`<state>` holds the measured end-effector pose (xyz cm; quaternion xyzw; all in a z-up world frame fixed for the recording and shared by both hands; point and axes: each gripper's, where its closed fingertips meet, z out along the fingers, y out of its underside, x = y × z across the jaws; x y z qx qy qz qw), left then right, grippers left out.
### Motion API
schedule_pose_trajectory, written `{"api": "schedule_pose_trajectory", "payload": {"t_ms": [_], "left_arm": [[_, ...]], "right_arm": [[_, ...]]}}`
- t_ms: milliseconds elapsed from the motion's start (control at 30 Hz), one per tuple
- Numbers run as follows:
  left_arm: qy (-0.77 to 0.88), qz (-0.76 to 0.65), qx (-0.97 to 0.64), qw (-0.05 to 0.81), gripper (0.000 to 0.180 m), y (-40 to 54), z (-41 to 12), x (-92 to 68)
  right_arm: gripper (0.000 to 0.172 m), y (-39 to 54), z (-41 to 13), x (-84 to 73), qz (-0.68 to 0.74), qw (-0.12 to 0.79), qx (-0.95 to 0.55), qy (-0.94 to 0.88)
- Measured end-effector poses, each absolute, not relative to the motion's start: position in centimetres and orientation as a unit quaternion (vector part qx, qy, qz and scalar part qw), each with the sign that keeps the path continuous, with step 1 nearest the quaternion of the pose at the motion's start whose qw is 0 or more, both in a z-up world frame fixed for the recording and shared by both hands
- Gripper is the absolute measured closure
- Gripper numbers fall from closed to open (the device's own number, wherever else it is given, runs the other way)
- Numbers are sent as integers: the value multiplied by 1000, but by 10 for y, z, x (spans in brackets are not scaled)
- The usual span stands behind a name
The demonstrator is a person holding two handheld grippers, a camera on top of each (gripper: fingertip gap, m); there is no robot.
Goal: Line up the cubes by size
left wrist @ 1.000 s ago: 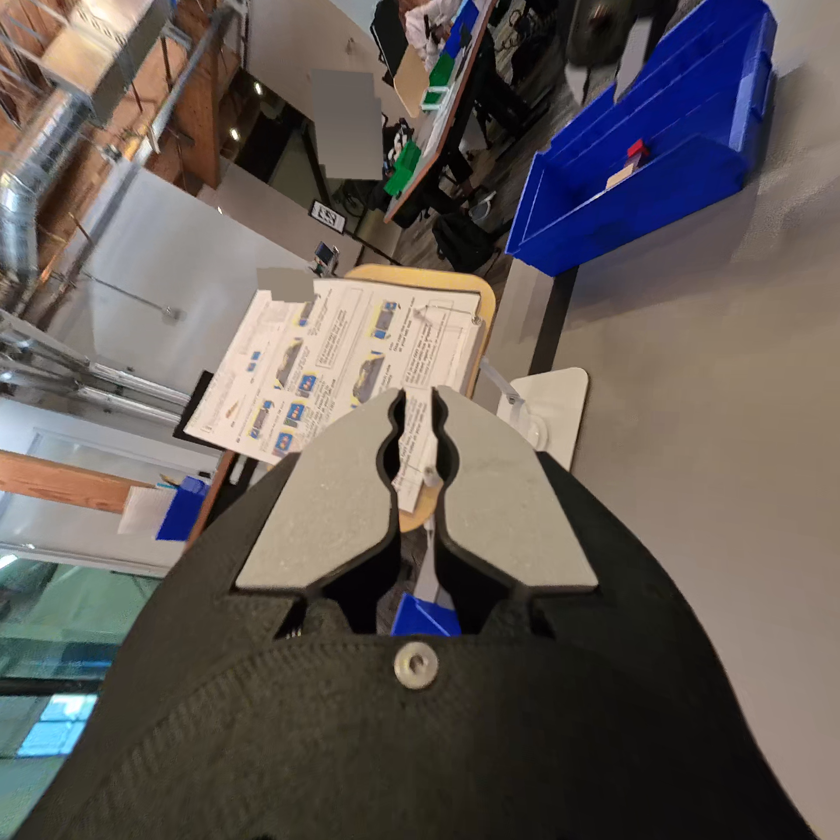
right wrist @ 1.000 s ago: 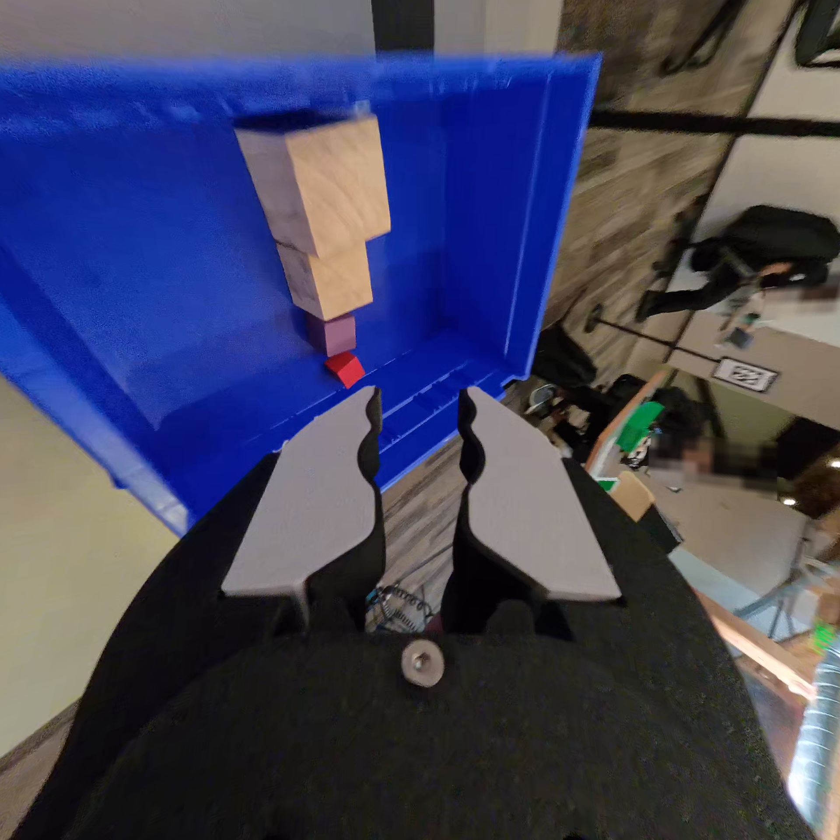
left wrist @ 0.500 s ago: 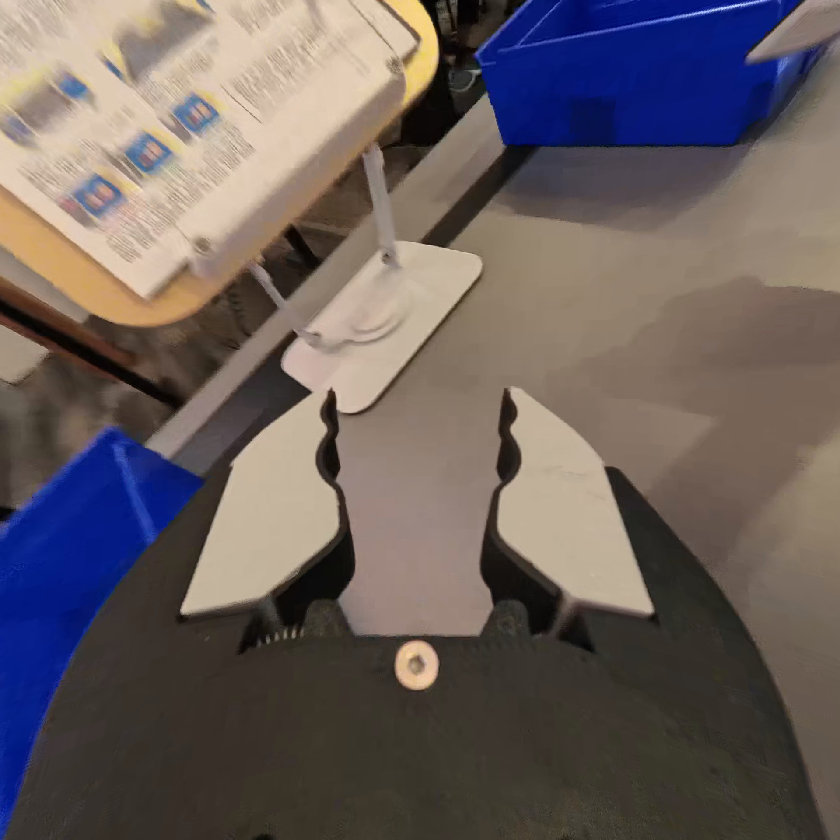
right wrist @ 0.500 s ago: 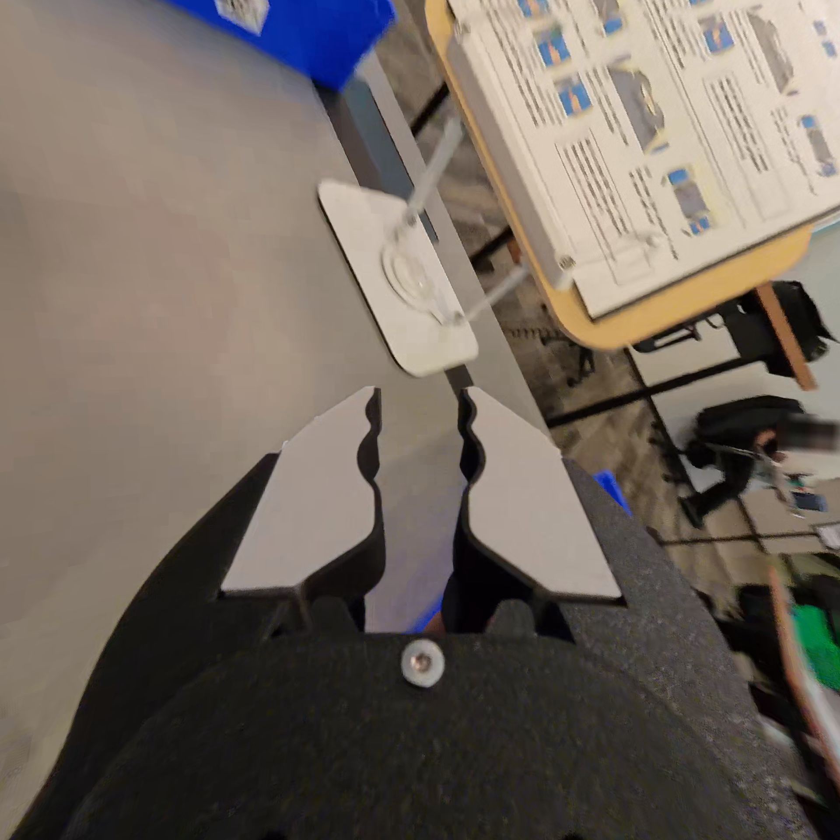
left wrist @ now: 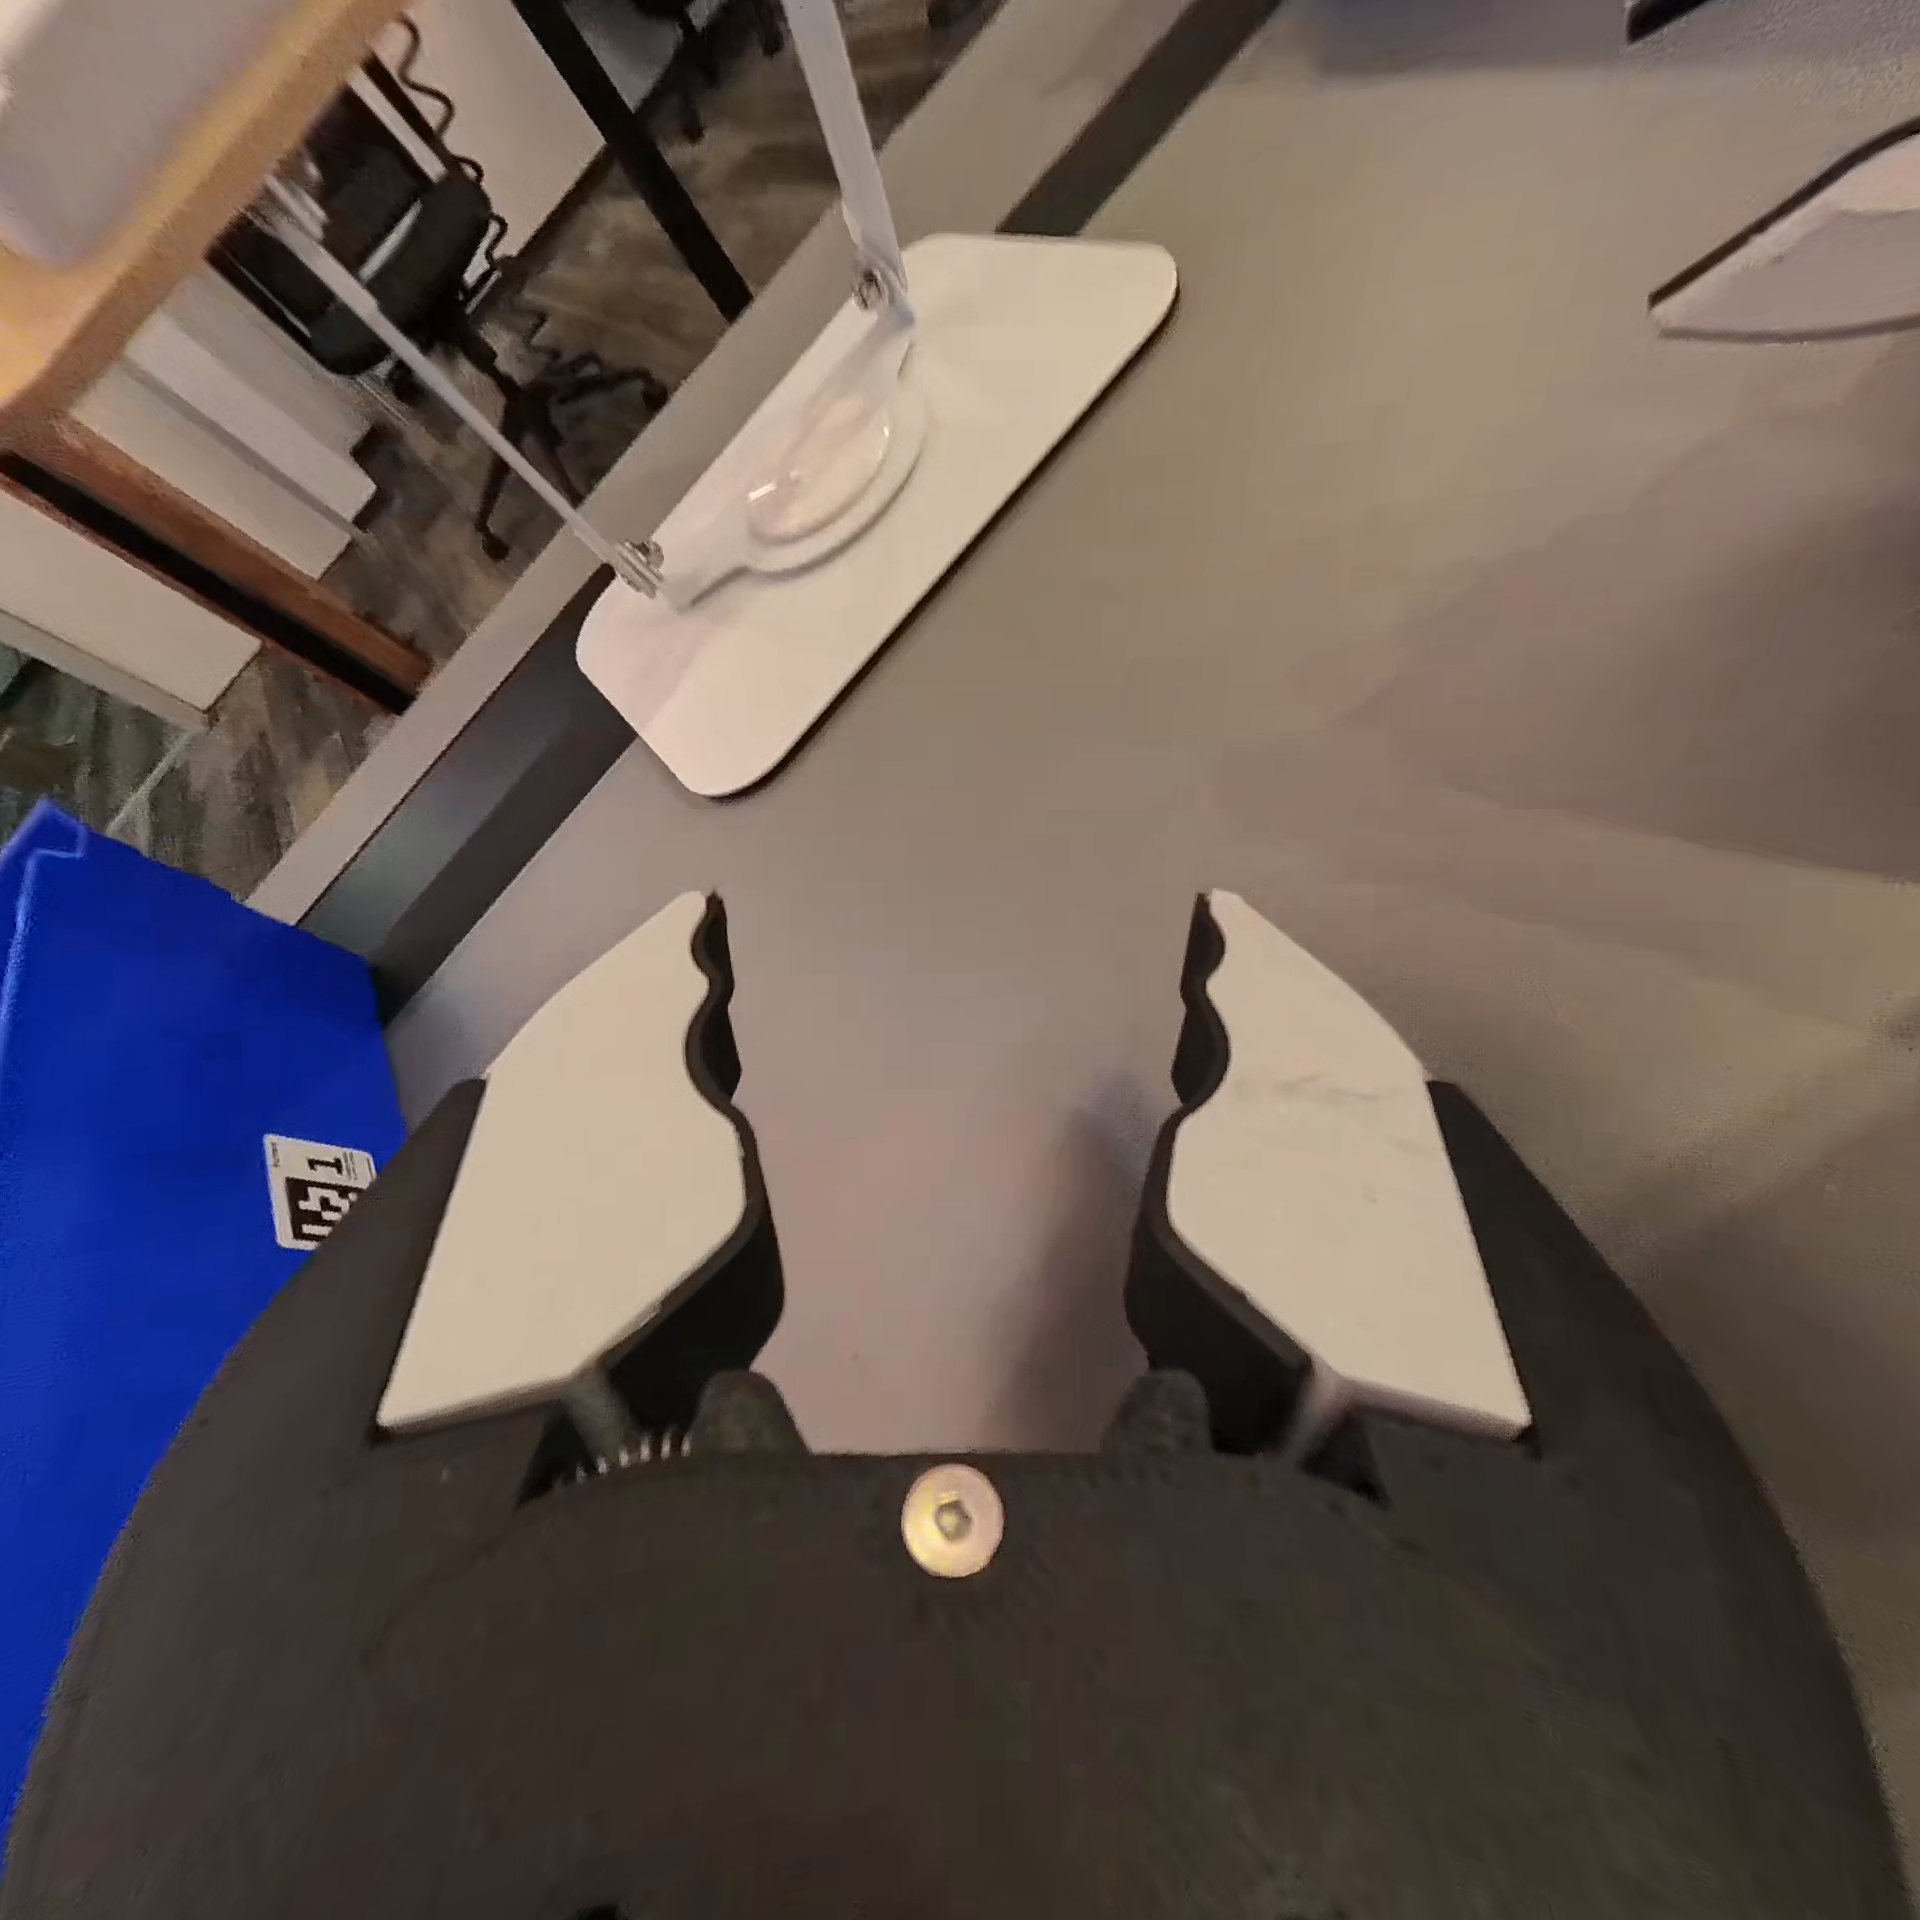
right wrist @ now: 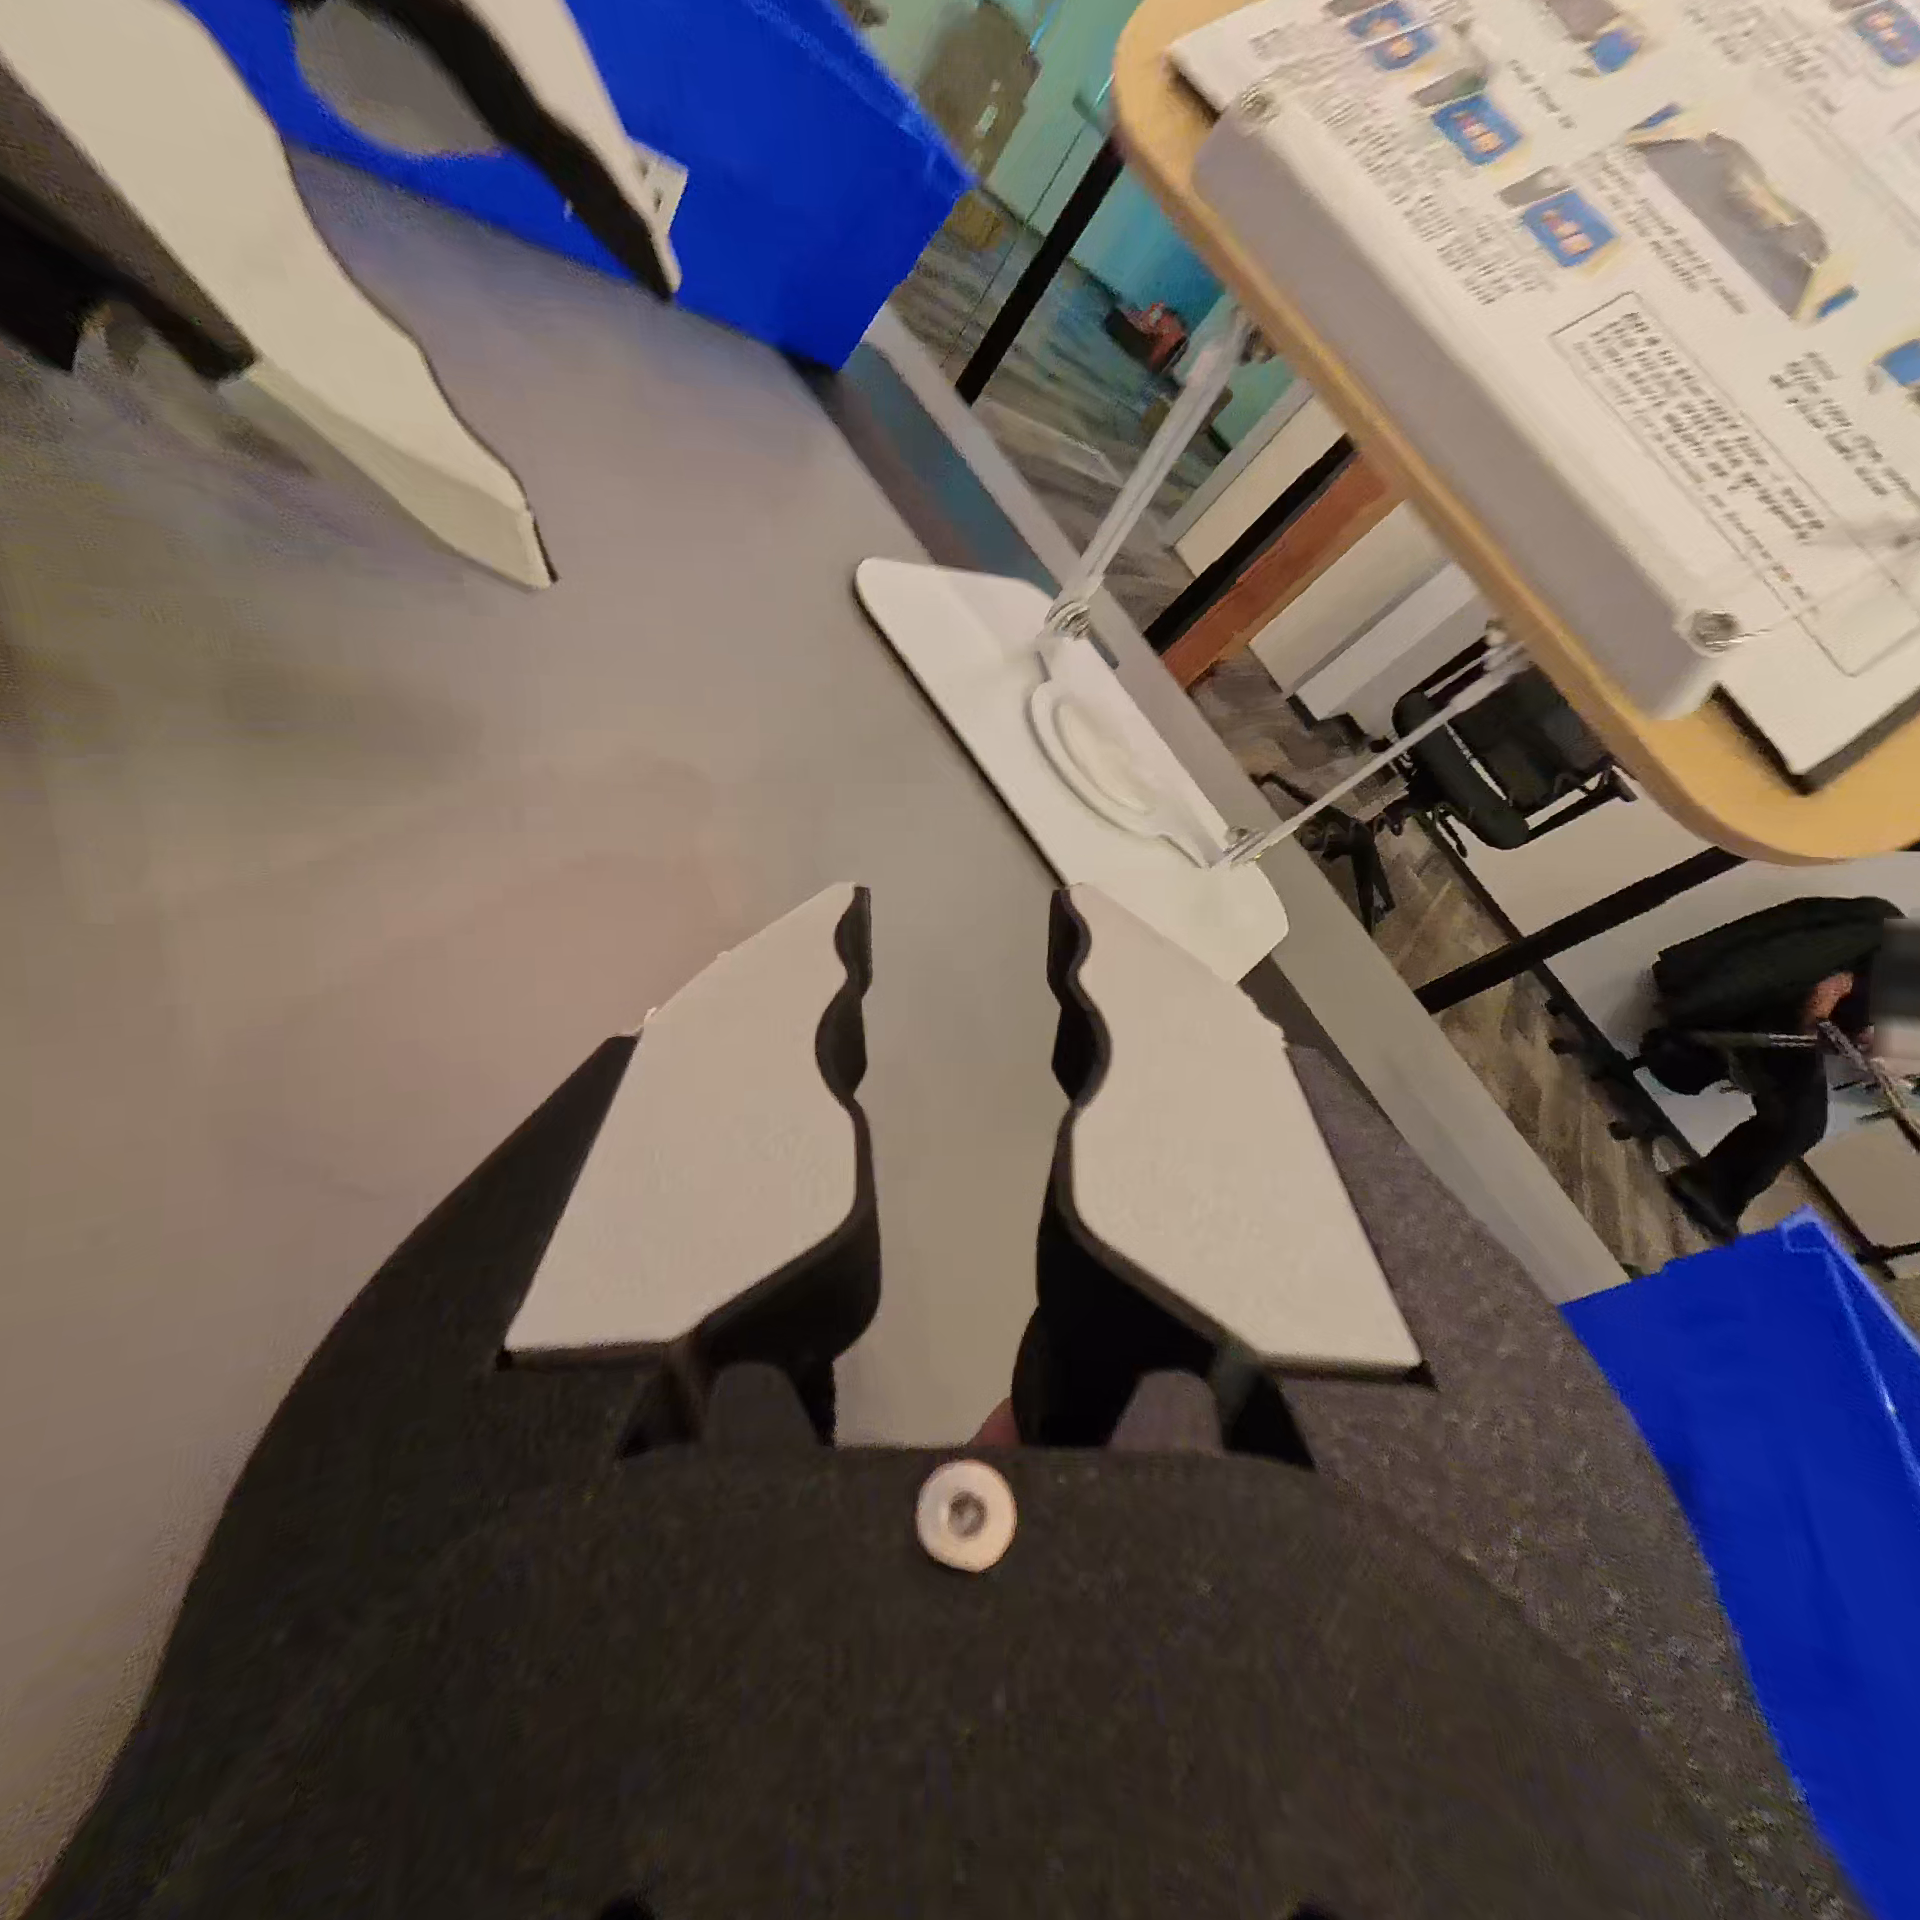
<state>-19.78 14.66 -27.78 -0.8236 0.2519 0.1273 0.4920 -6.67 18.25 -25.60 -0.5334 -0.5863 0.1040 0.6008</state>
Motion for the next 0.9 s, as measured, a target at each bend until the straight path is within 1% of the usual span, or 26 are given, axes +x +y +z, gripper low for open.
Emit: {"api": "schedule_pose_trajectory", "payload": {"t_ms": [33, 100, 233, 433, 500, 667, 700, 767, 833, 900], "left_arm": [[250, 131, -828, 484, 95, 147, -282, -199], [246, 135, -828, 486, 95, 147, -283, -202], [233, 146, -831, 483, 95, 149, -283, -209], [237, 166, -822, 491, 103, 149, -279, -212], [238, 182, -808, 506, 111, 148, -269, -215], [183, 279, -745, 577, 112, 136, -210, -249], [162, 301, -736, 584, 111, 131, -199, -262], [116, 335, -727, 588, 103, 121, -186, -291], [75, 350, -736, 574, 96, 113, -186, -321], [42, 351, -753, 554, 94, 107, -194, -346]], "right_arm": [[139, 183, -264, -67, 95, 592, -534, -596], [137, 185, -273, -68, 71, 585, -524, -615], [135, 185, -275, -69, 68, 586, -513, -623], [132, 180, -279, -70, 55, 585, -495, -640], [132, 180, -280, -70, 53, 585, -494, -641], [132, 183, -279, -69, 53, 587, -495, -639], [132, 182, -280, -69, 51, 586, -492, -642], [132, 181, -282, -70, 46, 584, -488, -647], [132, 180, -282, -70, 44, 583, -486, -650], [132, 181, -282, -70, 46, 584, -487, -648]]}}
